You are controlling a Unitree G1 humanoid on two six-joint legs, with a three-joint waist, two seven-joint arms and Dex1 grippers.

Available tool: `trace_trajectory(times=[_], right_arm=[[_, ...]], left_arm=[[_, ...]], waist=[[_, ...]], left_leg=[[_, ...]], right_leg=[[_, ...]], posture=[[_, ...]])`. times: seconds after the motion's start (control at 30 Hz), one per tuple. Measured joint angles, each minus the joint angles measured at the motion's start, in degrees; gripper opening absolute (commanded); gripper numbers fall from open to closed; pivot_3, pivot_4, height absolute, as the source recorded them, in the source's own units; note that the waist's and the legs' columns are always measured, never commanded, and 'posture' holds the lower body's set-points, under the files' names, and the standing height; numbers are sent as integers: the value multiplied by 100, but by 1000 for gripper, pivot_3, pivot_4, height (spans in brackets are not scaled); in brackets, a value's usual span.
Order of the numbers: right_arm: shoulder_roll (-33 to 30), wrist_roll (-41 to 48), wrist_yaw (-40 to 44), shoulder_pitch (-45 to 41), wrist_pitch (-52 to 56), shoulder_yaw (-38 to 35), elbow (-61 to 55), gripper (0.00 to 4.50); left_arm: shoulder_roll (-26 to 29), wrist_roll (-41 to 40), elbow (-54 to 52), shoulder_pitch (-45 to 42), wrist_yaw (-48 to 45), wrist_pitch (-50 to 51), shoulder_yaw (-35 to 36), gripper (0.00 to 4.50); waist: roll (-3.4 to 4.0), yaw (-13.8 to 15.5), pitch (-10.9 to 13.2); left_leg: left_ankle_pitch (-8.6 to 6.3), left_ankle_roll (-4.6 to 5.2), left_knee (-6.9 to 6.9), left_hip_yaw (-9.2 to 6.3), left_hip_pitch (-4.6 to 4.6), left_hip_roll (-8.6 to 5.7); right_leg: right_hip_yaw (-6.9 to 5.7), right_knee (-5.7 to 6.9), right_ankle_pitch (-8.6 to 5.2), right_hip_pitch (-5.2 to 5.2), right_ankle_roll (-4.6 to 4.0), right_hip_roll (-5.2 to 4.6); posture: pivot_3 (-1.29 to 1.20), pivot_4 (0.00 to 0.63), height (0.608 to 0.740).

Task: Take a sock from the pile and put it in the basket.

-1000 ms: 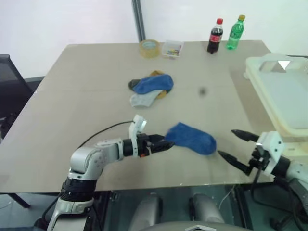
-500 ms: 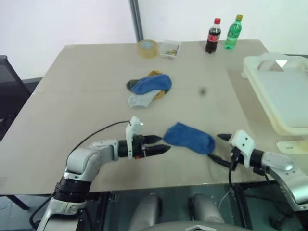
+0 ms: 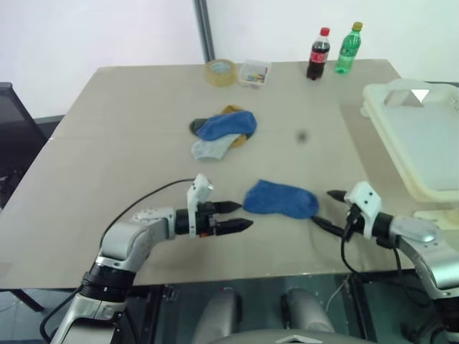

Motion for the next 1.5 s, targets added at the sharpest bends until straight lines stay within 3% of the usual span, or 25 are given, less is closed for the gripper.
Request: trace_trajectory(times=[0.23,0.4,0.57,0.63,0.87,1.1,1.4,1.43,1.5], right_arm=[[-521,1186,543,903,587,-1336,-779,4500],[-460,1184,238,767,602,-1446,-952,4500],[-58,608,-415,-222,687,-477,-999,4500],[141,210,-632,-843,824,226,-1007,4500],[1008,-626,-1200,-2534,1577,1678,-291,4500],[1513,-910,-1066,-3192,1692,2258,434,4500],[1656,-1001,-607,-3338,1690,2640,450,4500],[1661,-1009,-561,-3350,1690,2669,470,4107],[1681,-1014,-549,-3360,1691,2696,497,3740]], left_arm=[[179,-36,-63,93,27,61,227,4488],[245,41,213,-100,55,5,373,4488],[-57,6,522,-332,251,95,498,4488],[-95,-143,741,-402,194,142,632,4488],[331,-48,1252,-500,-348,-198,678,4488],[704,157,1403,-379,-862,-635,776,4488],[719,490,1452,-244,-1025,-1267,777,4488],[719,506,1450,-231,-1025,-1285,779,4500],[718,515,1450,-225,-1025,-1304,780,4500]], waist=[[-8,-17,10],[-14,2,14],[-12,9,19],[-14,8,21],[-21,-25,25],[-20,-21,27],[-20,-22,27],[-19,-25,27],[-19,-27,27]], left_leg=[[0,0,-3,2,-4,9],[0,0,-3,1,-5,9],[0,-1,-3,-2,-10,8],[1,-1,-4,-7,-22,8],[8,-14,-19,-1,-42,6],[12,-20,-41,2,-70,4],[13,-22,-45,-2,-80,2],[13,-22,-45,-2,-79,2],[14,-23,-45,-3,-79,3]], right_leg=[[2,-2,0,-4,0,5],[-1,-6,-1,-5,0,5],[-5,-9,0,-11,0,5],[-9,-8,0,-25,0,5],[-15,3,3,-66,-6,4],[-18,-4,4,-102,-9,1],[-23,-3,5,-113,-10,-3],[-23,-1,5,-113,-10,-3],[-24,1,5,-115,-10,-2]], posture=[[0,150,740],[0,150,740],[0,150,740],[0,150,740],[0,150,740],[0,150,740],[0,150,740],[0,150,740],[0,150,740]])
